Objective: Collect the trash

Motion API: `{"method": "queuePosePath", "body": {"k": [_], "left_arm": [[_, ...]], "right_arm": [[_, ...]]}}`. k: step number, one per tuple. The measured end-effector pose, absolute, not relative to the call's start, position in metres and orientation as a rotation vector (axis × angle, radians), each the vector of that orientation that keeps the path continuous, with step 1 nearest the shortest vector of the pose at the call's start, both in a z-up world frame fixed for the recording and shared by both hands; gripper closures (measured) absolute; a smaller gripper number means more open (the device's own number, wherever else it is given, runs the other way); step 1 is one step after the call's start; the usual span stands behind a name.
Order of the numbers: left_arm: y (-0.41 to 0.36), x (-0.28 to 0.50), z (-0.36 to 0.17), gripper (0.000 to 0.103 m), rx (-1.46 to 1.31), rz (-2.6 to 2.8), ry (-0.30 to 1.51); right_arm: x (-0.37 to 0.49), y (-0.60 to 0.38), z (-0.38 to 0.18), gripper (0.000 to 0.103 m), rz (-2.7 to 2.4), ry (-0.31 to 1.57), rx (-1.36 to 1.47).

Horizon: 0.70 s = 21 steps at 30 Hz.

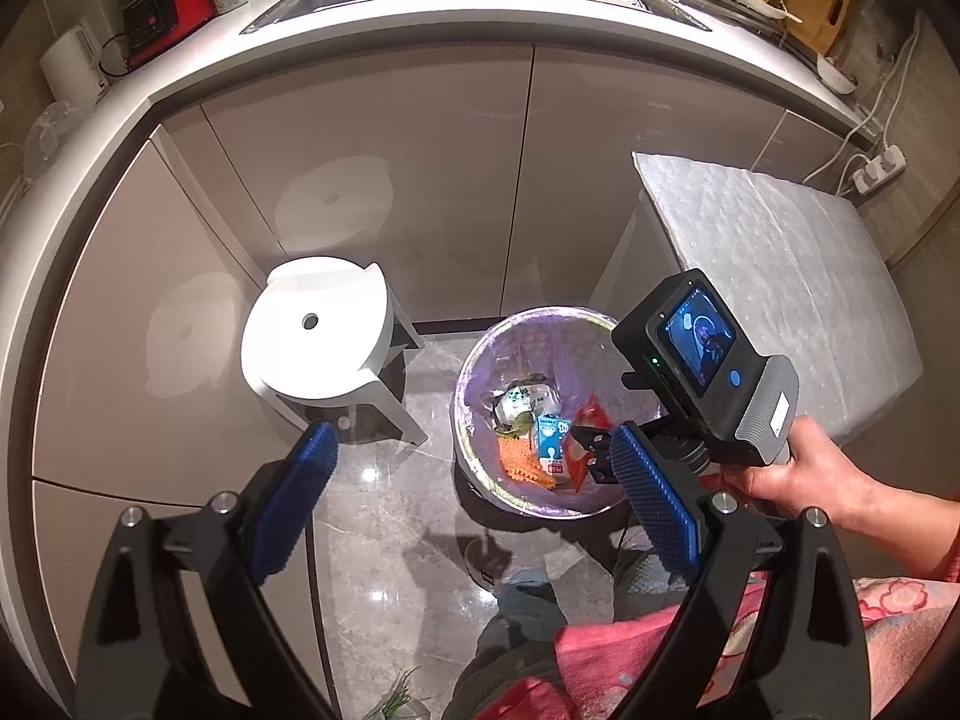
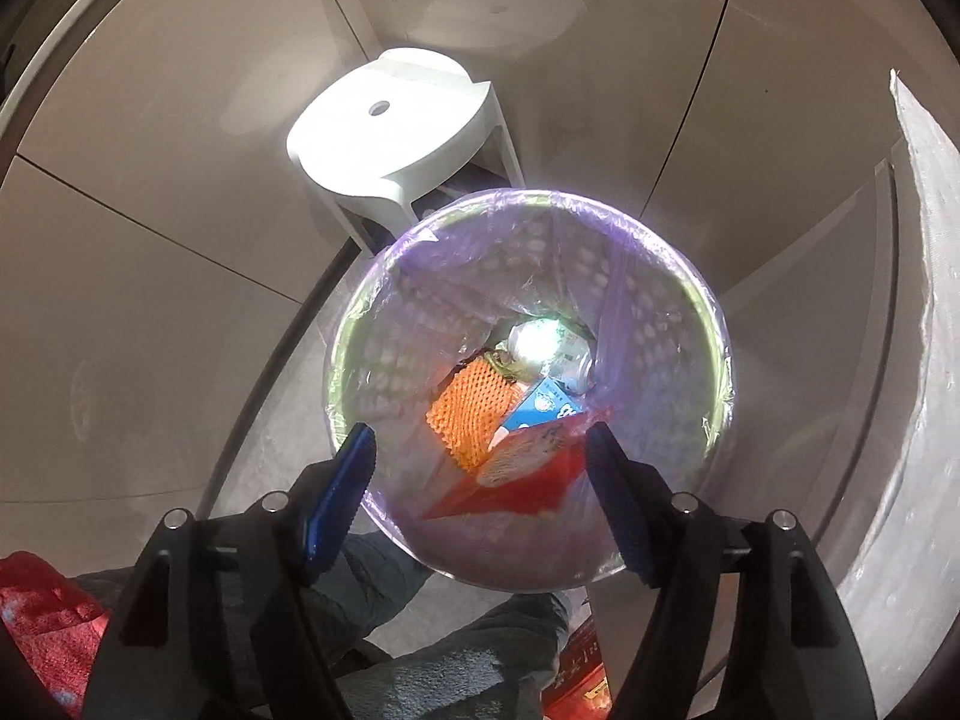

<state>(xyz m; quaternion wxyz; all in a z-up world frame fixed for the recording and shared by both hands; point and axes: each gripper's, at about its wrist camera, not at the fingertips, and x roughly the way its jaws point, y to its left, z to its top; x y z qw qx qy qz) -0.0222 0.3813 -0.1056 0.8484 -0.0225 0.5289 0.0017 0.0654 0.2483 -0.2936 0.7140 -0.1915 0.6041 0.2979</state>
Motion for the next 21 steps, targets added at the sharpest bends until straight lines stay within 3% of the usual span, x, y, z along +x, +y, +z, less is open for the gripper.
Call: {"method": "queuePosePath", "body": {"k": [10,21], "left_arm": [[0.374,-0.015,-0.083,0.015,-0.032,-0.077,1.061],[0.329,0.007,-0.041,0.013,-0.015,-0.178,0.970]], "right_arm": [[0.068,0.228,-0.211,0.003,0.555,1.181,-0.329],[0.068,0.148,-0.119,0.002,0.398,1.053,-0.181]]}}
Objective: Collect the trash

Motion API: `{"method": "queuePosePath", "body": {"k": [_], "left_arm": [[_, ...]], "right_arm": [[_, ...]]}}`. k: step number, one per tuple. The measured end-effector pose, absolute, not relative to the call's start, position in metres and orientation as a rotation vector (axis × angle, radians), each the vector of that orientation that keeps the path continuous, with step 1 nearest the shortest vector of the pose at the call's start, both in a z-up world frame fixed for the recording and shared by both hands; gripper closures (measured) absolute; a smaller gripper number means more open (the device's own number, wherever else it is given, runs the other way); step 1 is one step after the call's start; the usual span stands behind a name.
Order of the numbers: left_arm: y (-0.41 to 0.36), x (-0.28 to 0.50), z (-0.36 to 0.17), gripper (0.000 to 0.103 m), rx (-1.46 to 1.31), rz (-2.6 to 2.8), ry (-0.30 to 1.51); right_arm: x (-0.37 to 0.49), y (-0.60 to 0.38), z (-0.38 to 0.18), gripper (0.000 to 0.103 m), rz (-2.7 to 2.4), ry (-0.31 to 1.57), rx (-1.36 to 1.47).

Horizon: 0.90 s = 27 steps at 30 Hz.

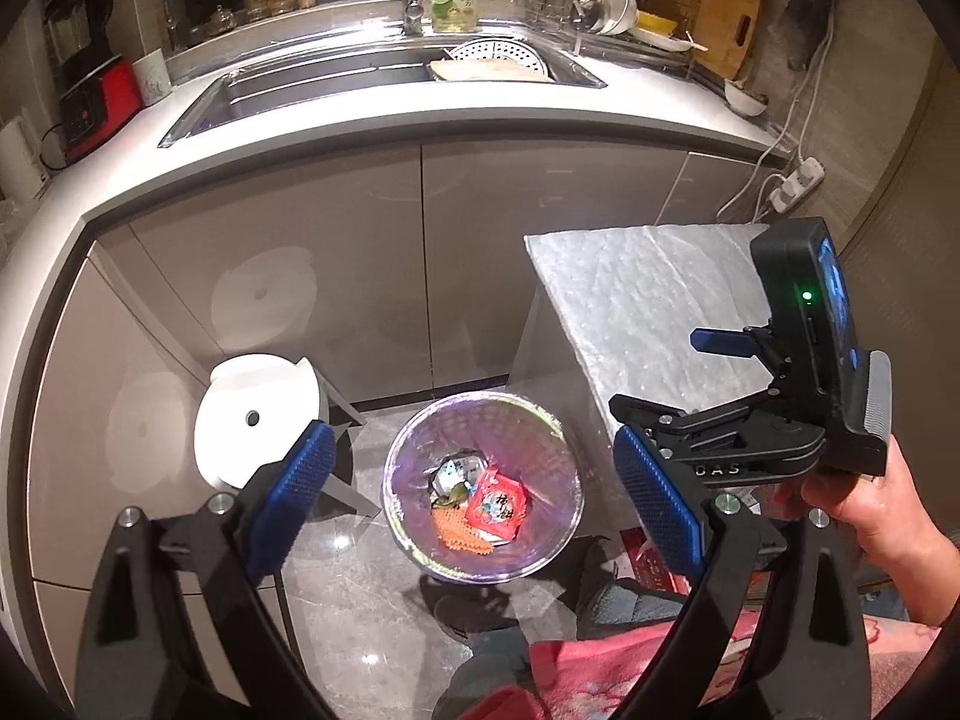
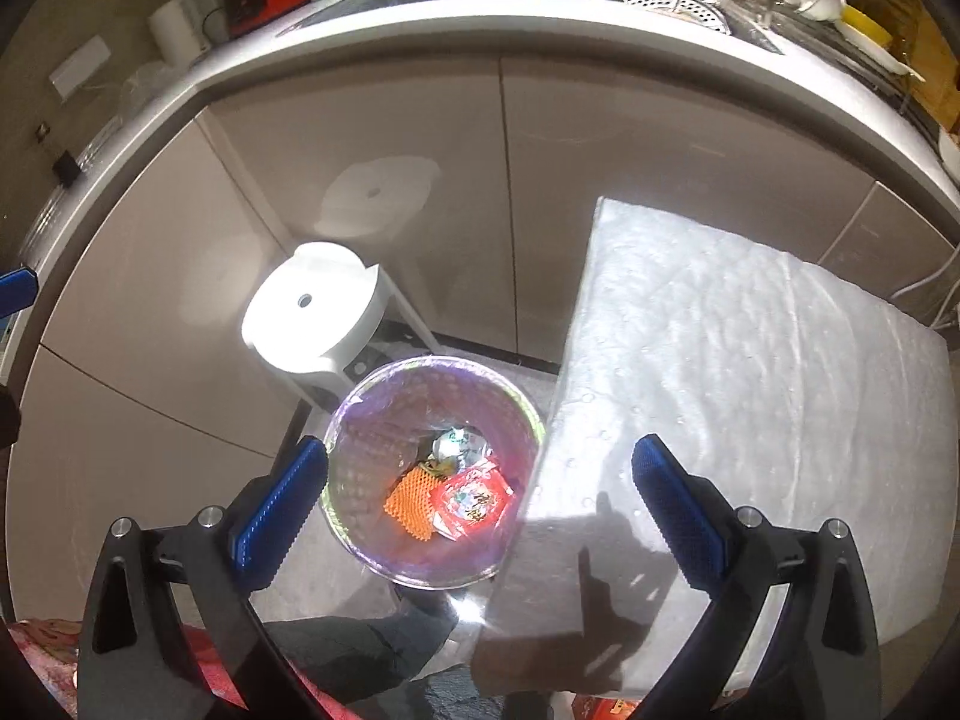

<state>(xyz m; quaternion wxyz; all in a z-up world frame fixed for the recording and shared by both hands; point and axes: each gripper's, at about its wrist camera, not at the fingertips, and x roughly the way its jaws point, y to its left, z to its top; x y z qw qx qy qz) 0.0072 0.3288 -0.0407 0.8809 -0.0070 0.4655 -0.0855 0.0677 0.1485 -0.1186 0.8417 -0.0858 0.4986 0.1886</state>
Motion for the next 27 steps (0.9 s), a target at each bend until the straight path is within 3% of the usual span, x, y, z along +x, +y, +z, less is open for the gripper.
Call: {"method": "queuePosePath", "body": {"k": [8,27], "left_arm": [[0.278,0.025,-0.021,0.008,-0.041,-0.147,0.943],[0.101,0.072,0.002,0.008,-0.039,-0.221,0.907]], "right_arm": [[0.073,0.086,-0.075,0.002,0.349,0.993,-0.162],[0.073,-0.103,-0.033,0.002,0.169,0.937,-0.079]]}}
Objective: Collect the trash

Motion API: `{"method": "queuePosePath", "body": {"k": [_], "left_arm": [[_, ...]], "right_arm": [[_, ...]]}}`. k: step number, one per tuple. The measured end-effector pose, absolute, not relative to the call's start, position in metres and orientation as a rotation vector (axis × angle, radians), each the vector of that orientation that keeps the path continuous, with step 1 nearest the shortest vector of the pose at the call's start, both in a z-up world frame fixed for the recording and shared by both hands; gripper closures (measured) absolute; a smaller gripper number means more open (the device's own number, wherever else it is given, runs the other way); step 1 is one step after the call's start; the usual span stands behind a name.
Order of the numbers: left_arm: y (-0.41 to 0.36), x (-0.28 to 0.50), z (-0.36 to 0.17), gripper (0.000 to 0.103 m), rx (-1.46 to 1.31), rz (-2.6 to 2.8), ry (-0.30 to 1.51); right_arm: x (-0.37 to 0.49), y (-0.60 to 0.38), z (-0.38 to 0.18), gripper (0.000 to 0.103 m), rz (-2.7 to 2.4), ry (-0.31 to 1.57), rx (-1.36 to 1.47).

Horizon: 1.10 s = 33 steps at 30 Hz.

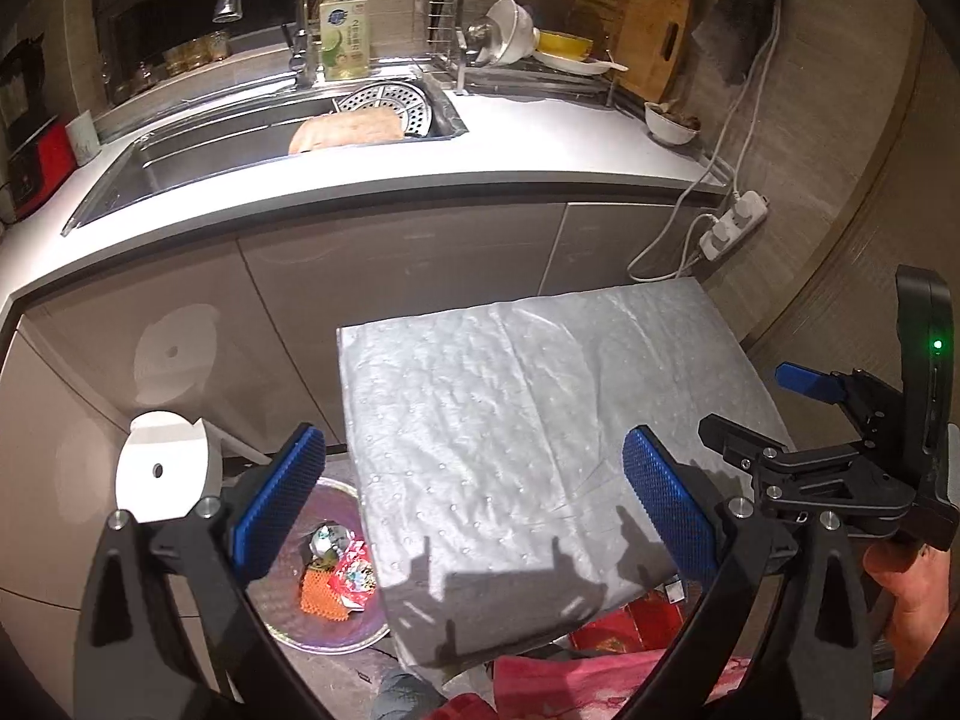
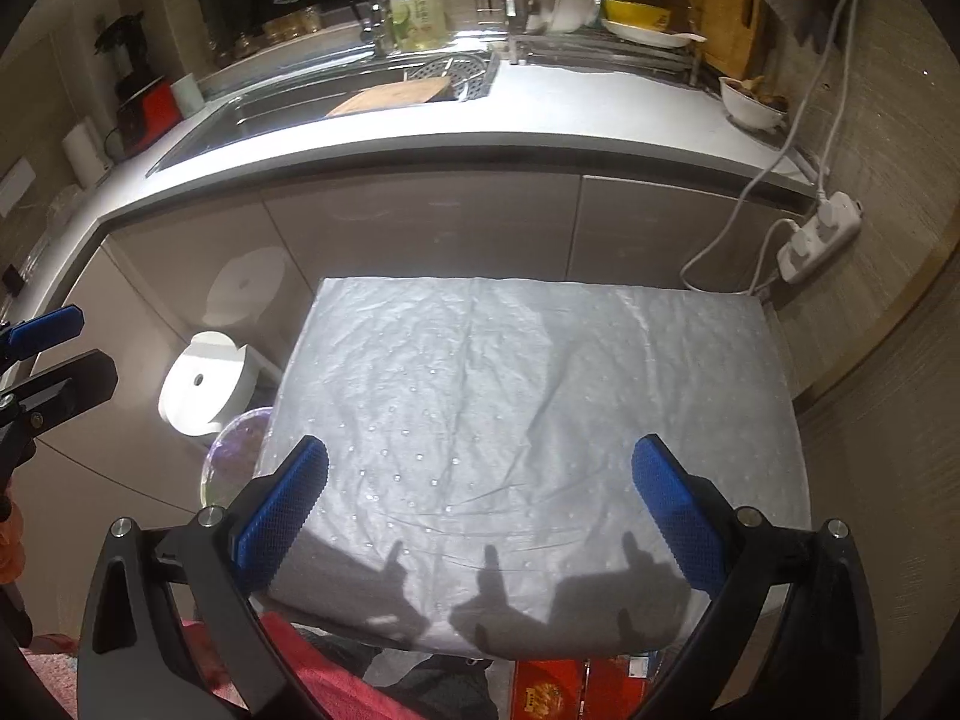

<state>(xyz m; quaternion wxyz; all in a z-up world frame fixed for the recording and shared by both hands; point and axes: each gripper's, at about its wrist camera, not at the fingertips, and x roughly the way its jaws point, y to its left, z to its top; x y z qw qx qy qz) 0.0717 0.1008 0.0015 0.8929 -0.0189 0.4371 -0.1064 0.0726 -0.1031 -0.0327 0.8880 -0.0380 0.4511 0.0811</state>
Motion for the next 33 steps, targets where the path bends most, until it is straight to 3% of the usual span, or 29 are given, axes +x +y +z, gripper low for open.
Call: {"method": "queuePosePath", "body": {"k": [15,33], "left_arm": [[0.027,0.067,0.023,0.008,-0.050,-0.230,0.880],[0.074,-0.050,0.105,0.008,0.003,-0.151,0.730]], "right_arm": [[0.058,-0.177,-0.003,0.002,0.135,0.879,-0.022],[-0.079,-0.139,0.072,0.002,0.048,0.684,0.040]]}}
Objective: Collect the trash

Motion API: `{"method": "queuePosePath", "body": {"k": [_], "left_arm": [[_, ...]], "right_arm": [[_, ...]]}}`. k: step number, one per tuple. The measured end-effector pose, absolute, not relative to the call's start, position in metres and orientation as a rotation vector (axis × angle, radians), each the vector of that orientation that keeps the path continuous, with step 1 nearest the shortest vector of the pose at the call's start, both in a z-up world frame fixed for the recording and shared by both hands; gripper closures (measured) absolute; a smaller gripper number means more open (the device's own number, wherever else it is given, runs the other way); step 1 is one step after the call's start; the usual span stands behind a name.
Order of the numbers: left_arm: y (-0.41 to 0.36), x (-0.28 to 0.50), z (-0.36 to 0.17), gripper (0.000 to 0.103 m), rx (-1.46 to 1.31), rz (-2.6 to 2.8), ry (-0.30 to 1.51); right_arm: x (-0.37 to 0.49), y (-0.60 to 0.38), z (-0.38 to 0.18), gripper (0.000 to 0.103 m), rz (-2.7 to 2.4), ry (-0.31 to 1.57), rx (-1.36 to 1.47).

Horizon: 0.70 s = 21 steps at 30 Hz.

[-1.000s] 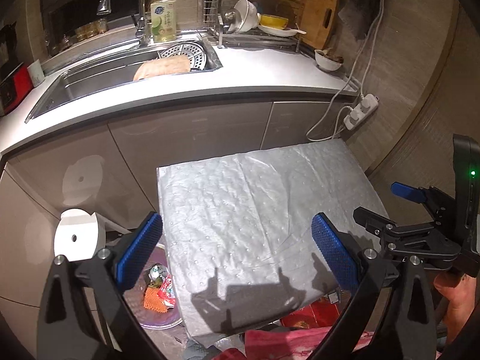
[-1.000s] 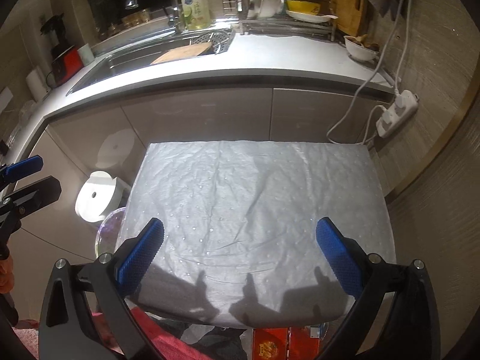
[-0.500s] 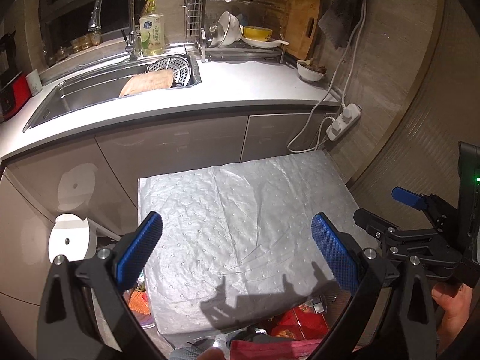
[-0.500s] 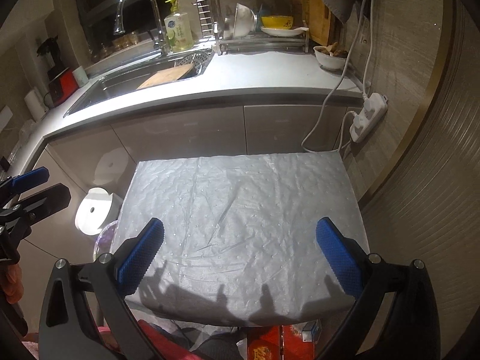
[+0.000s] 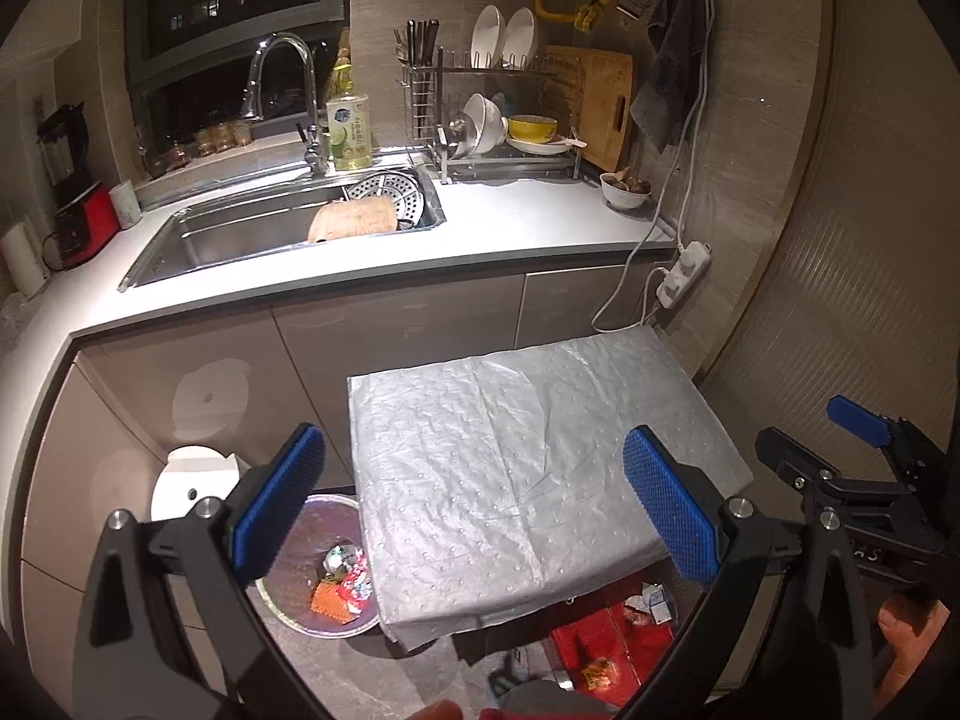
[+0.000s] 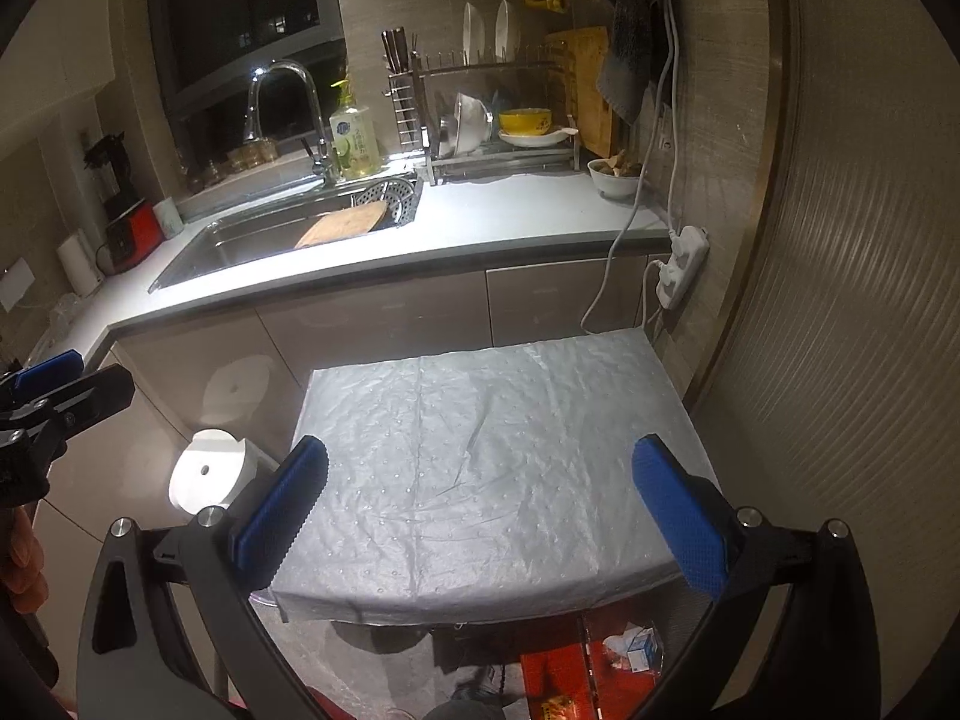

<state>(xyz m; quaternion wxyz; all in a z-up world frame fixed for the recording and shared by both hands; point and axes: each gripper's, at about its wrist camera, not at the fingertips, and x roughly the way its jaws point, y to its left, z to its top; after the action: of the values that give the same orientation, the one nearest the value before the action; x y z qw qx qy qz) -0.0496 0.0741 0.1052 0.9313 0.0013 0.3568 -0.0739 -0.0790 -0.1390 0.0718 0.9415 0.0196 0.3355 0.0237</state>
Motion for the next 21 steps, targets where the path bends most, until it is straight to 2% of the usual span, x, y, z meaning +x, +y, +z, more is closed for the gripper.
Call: {"method": "queuePosePath", "body": {"k": [10,21], "left_arm": [[0.100,-0.132,0.119,0.008,-0.037,-0.197,0.697],[0.114,-0.169,0.131,0.008,-0.044,-0.208,0.624]], "right_arm": [[-0.170,-0.105,0.094,0.002,0.016,0.593,0.008],[-0.206,-0.086,0.108,0.002,0.027,0.533,-0.016]]}}
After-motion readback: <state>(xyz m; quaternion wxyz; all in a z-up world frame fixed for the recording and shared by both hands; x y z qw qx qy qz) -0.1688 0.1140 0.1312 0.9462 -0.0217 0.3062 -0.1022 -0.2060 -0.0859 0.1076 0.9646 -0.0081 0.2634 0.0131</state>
